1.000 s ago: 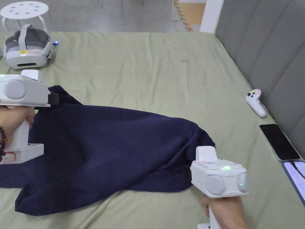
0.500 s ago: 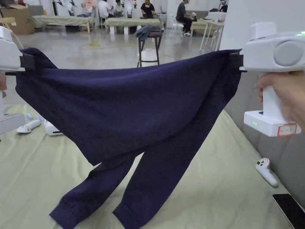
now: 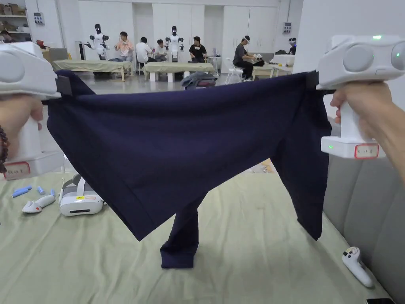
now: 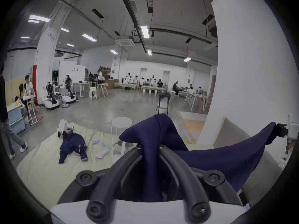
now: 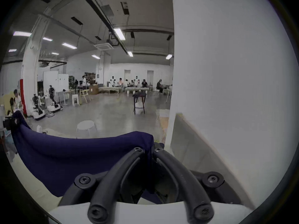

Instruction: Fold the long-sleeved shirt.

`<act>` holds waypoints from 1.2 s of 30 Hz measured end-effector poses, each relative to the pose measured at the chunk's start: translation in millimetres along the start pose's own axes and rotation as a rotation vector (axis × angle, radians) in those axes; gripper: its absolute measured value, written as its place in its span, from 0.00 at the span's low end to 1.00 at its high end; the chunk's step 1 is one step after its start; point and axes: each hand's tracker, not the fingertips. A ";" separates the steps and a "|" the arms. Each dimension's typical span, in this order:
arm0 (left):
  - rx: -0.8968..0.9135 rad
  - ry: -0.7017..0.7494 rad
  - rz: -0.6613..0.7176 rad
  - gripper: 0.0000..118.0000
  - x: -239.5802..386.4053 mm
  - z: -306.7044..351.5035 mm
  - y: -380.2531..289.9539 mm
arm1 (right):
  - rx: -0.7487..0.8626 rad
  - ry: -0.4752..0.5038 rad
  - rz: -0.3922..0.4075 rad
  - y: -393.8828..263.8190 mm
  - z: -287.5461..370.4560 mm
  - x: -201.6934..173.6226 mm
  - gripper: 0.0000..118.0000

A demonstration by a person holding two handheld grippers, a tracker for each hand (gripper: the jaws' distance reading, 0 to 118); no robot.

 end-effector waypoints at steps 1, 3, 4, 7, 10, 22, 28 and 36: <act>-0.026 0.003 -0.013 0.08 -0.7 -9.8 -16.4 | -0.031 0.004 -0.009 -21.0 -8.9 3.1 0.05; -0.076 0.003 -0.037 0.08 -1.4 -27.5 -55.2 | -0.099 0.013 -0.032 -65.5 -30.6 9.2 0.05; -0.106 0.008 -0.044 0.08 -0.1 -33.5 -77.3 | -0.139 0.008 -0.047 -89.5 -41.0 11.6 0.05; -0.204 0.016 -0.051 0.08 0.2 -52.3 -141.9 | -0.254 0.012 -0.080 -159.4 -68.6 15.3 0.05; -0.295 0.040 -0.046 0.08 0.1 -58.4 -193.6 | -0.329 0.019 -0.118 -211.6 -77.3 13.3 0.05; -0.322 0.028 -0.009 0.09 -27.3 79.1 -307.1 | -0.296 0.068 -0.008 -324.4 85.7 9.1 0.05; -0.656 0.068 -0.012 0.09 -47.5 126.8 -441.0 | -0.585 0.041 -0.009 -462.0 120.3 16.0 0.05; -0.653 0.120 0.022 0.86 -59.6 129.1 -455.4 | -0.662 0.018 -0.049 -476.0 122.6 21.8 0.36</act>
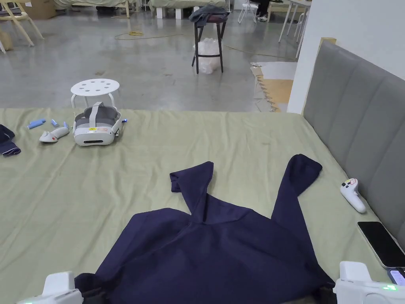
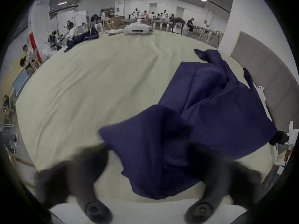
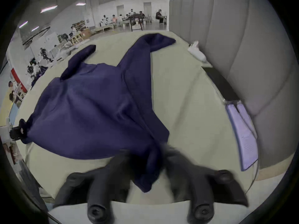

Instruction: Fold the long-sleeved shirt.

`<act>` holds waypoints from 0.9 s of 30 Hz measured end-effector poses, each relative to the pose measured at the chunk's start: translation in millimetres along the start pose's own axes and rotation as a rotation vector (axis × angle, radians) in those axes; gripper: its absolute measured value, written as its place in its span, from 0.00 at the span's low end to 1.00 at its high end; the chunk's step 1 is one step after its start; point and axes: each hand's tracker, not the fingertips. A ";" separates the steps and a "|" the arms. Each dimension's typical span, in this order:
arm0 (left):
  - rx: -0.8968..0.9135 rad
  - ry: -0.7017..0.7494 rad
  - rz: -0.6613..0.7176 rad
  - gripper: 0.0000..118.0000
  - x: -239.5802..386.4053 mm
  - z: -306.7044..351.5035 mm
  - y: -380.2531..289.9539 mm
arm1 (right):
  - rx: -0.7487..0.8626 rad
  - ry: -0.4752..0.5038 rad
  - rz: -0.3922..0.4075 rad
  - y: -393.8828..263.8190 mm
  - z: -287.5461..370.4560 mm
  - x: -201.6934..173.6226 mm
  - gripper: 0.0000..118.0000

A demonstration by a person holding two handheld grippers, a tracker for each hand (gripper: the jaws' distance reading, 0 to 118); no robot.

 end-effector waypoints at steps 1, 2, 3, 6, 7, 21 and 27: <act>0.011 -0.003 0.003 0.92 4.3 18.8 0.7 | 0.030 -0.008 0.013 5.6 9.5 -1.3 0.75; 0.131 -0.014 0.022 0.88 -1.0 37.9 2.9 | 0.067 -0.005 0.023 10.5 19.7 -1.9 0.99; 0.150 -0.063 0.023 0.87 -5.3 53.7 7.5 | 0.119 -0.002 0.029 14.1 35.3 -1.0 0.99; 0.176 -0.047 0.078 0.85 -11.5 79.2 21.1 | 0.159 0.030 0.045 30.0 70.2 -13.5 0.89; 0.209 -0.046 0.103 0.60 -15.2 88.1 24.3 | 0.158 0.038 0.041 30.1 50.5 -1.1 0.59; -0.054 0.030 0.064 0.72 -21.8 4.5 49.0 | 0.159 0.152 0.121 35.6 65.7 -58.4 0.03; -0.161 0.057 0.061 0.61 -26.8 -16.3 9.2 | 0.116 0.158 0.123 32.1 49.2 -57.6 0.03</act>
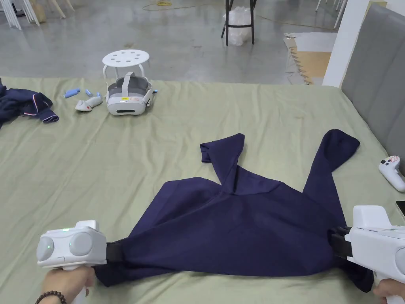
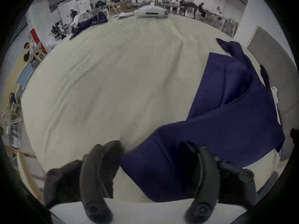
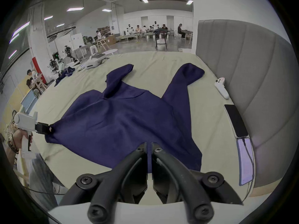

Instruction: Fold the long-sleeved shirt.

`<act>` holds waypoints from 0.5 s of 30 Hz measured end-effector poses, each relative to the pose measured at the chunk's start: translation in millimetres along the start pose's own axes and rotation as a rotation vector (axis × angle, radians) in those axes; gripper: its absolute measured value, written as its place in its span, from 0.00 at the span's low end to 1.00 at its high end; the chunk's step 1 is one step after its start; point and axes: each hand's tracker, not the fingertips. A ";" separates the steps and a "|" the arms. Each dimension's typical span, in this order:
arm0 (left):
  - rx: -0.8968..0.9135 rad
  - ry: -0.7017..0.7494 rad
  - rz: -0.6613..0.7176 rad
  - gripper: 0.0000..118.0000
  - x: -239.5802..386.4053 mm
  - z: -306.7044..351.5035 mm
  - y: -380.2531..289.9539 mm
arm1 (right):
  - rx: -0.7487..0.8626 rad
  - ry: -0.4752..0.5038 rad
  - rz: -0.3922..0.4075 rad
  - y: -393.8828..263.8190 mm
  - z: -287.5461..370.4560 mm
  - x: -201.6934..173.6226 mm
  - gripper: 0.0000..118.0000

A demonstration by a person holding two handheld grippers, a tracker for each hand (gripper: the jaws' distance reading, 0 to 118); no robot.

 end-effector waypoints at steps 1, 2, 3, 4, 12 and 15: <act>0.044 -0.002 0.013 0.63 6.8 15.2 -7.4 | -0.007 -0.001 0.003 0.2 -2.6 -1.2 0.03; 0.094 0.019 -0.006 0.61 16.7 35.8 -11.9 | -0.012 -0.003 0.006 0.5 -5.1 -2.4 0.03; 0.076 0.036 -0.030 0.54 21.2 45.2 -14.0 | -0.017 -0.004 0.011 1.8 -7.7 -3.9 0.03; 0.087 0.021 -0.043 0.32 22.8 55.3 -16.3 | -0.022 -0.003 0.014 3.6 -10.7 -5.6 0.03; 0.255 -0.007 -0.082 0.10 34.2 52.4 -14.3 | 0.005 0.012 0.097 75.6 -53.1 -16.9 0.03; 0.252 -0.046 -0.055 0.10 15.7 38.9 -7.3 | 0.007 0.034 0.147 130.8 -95.1 -21.0 0.19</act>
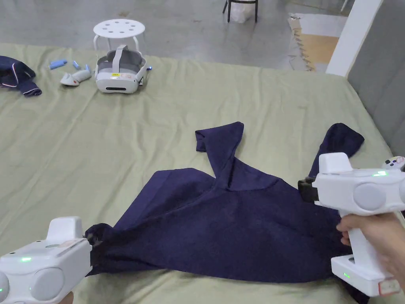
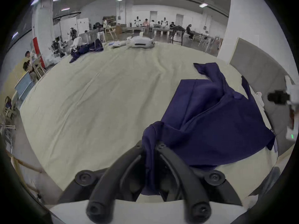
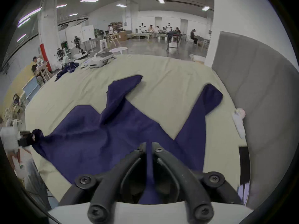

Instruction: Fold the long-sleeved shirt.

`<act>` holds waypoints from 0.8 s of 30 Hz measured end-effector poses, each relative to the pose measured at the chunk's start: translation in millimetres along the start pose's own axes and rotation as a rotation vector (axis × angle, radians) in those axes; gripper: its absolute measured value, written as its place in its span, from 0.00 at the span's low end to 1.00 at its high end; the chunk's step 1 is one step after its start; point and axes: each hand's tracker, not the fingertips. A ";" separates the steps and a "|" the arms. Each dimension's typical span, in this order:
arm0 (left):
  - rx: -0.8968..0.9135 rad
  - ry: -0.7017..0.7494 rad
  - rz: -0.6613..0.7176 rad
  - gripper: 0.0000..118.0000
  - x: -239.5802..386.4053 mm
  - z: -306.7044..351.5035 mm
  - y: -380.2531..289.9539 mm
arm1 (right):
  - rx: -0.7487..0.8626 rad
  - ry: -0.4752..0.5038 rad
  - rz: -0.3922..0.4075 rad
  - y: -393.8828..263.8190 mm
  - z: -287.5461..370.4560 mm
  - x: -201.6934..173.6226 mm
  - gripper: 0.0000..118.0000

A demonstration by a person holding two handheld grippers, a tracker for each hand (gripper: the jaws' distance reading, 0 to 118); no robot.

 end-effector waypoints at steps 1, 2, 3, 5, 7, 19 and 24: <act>0.003 -0.003 -0.003 0.10 -1.5 -1.8 0.3 | -0.020 0.041 0.011 18.0 -18.8 1.5 0.53; 0.007 -0.005 -0.003 0.10 -3.5 -3.8 0.1 | -0.066 0.074 0.029 31.5 -39.5 2.0 0.74; 0.014 -0.002 -0.001 0.10 0.1 -4.1 -4.8 | -0.127 0.104 0.057 43.6 -63.8 1.8 0.82; 0.006 -0.004 0.017 0.10 -3.1 -8.6 -5.0 | -0.224 0.141 0.108 54.9 -109.6 -0.9 0.84; 0.014 -0.001 0.025 0.10 1.7 -4.2 -8.3 | -0.316 0.111 0.170 59.7 -150.0 -8.8 0.69; 0.021 0.006 0.007 0.10 5.1 -4.7 4.6 | -0.472 0.126 0.279 52.1 -165.1 -36.1 0.05; 0.118 -0.042 0.037 0.10 8.1 7.5 64.8 | -0.296 0.101 0.215 93.7 -93.7 -3.5 0.05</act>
